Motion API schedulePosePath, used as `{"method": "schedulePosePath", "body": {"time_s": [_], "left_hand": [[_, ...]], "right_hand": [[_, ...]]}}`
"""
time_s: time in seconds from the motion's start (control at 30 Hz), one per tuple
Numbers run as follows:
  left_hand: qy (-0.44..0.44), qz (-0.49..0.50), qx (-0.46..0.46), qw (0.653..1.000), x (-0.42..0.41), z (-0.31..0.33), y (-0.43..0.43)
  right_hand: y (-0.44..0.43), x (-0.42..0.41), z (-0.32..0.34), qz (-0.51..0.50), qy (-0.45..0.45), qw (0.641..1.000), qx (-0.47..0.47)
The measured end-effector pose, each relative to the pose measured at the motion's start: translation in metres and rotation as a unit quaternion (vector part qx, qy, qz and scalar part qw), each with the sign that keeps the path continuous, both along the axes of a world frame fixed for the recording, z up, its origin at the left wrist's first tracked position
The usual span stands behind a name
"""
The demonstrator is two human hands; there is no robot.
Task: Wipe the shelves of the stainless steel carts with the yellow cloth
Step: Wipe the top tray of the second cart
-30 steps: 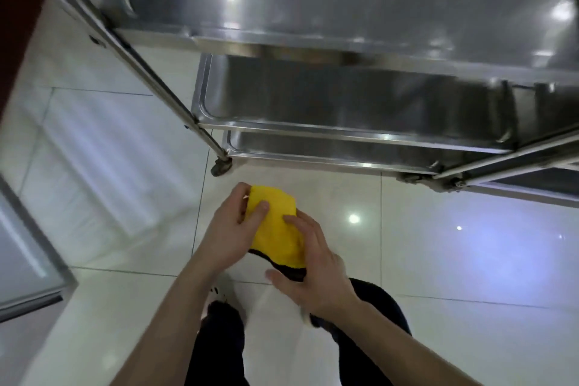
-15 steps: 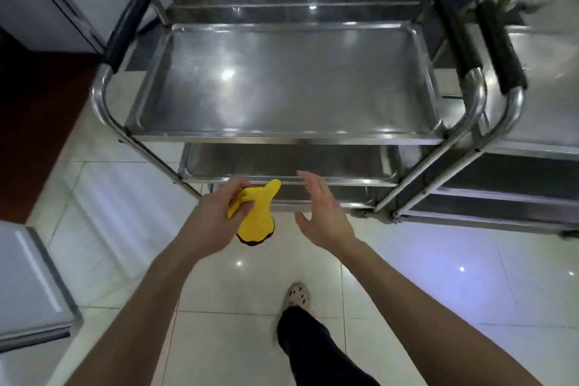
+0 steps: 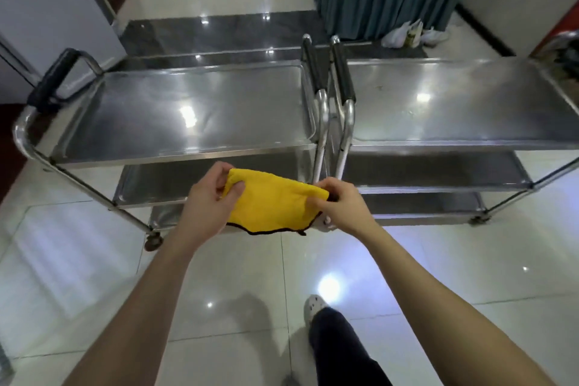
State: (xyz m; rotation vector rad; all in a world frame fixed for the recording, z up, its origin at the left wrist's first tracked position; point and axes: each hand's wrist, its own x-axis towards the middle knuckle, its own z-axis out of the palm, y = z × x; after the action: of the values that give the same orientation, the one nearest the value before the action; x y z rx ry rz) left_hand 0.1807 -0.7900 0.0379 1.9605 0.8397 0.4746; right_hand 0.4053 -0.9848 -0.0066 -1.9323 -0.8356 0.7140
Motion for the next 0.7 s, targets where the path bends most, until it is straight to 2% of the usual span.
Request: {"method": "schedulePosePath", "body": {"time_s": [0.1, 0.17, 0.3, 0.47, 0.53, 0.63, 0.7], "left_hand": [[0.001, -0.009, -0.021, 1.0, 0.058, -0.001, -0.023], [0.002, -0.025, -0.03, 0.999, 0.104, -0.008, -0.034], [0.03, -0.05, -0.029, 0.998, 0.208, -0.029, -0.057], [0.082, -0.077, 0.026, 0.993, 0.328, -0.056, -0.085], [0.087, -0.076, 0.038, 0.993, 0.365, -0.058, -0.084], [0.089, -0.059, 0.032, 0.994, 0.419, -0.051, -0.062], [0.1, -0.089, 0.046, 0.99, 0.448, -0.047, -0.044]], "right_hand": [[-0.036, 0.05, 0.009, -0.061, -0.001, 0.997, 0.039], [-0.055, 0.086, 0.005, -0.08, -0.034, 0.995, 0.039], [-0.086, 0.167, -0.015, -0.12, -0.066, 0.99, -0.018], [-0.111, 0.267, -0.029, -0.122, -0.088, 0.986, -0.077], [-0.108, 0.307, -0.027, -0.106, -0.106, 0.986, -0.078], [-0.075, 0.369, -0.023, -0.141, -0.128, 0.981, -0.047], [-0.048, 0.406, -0.028, -0.132, -0.13, 0.98, -0.068]]}}
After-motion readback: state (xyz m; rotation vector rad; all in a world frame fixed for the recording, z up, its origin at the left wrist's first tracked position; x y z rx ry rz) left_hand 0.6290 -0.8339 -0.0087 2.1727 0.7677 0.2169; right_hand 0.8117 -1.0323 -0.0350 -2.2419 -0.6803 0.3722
